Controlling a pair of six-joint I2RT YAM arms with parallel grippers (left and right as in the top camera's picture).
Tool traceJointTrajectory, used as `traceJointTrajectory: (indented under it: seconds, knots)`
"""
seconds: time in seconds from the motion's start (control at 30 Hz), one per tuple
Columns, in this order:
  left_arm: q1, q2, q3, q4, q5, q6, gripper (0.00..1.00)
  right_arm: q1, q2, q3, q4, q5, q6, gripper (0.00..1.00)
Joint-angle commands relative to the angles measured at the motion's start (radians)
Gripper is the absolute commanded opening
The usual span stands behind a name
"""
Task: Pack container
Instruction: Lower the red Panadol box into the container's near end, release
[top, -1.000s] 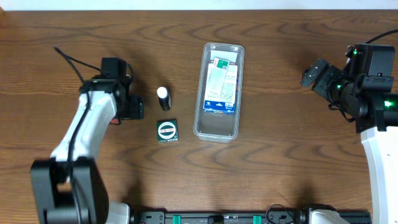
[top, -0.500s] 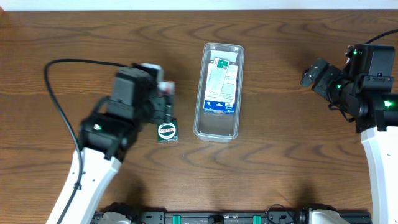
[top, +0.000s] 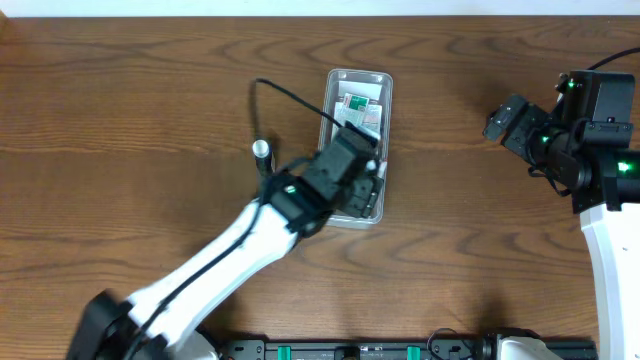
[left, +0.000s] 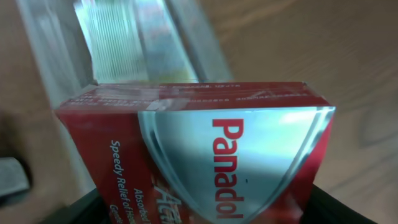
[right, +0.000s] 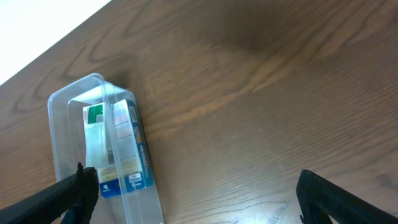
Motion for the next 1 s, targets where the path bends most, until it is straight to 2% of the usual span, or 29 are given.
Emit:
traceJointTrajectory:
  seconds: [0.0,0.17,0.3,0.57,0.97]
  knots:
    - [0.003,0.073,0.019,0.004,-0.08,-0.113,0.7,-0.005,-0.001,0.007,-0.002,0.0,0.007,0.99]
    - [0.003,0.16,0.019,0.012,-0.08,-0.164,0.7,-0.005,-0.001,0.007,-0.002,0.0,0.007,0.99]
    - [0.002,0.204,0.019,0.0,-0.012,-0.198,0.7,-0.005,-0.001,0.007,-0.002,0.0,0.007,0.99]
    - [0.0,0.209,0.019,-0.036,0.017,-0.255,0.7,-0.005,-0.001,0.007,-0.001,0.0,0.007,0.99]
    - [-0.001,0.209,0.02,-0.079,0.063,-0.256,0.71,-0.005,-0.001,0.007,-0.002,0.0,0.007,0.99]
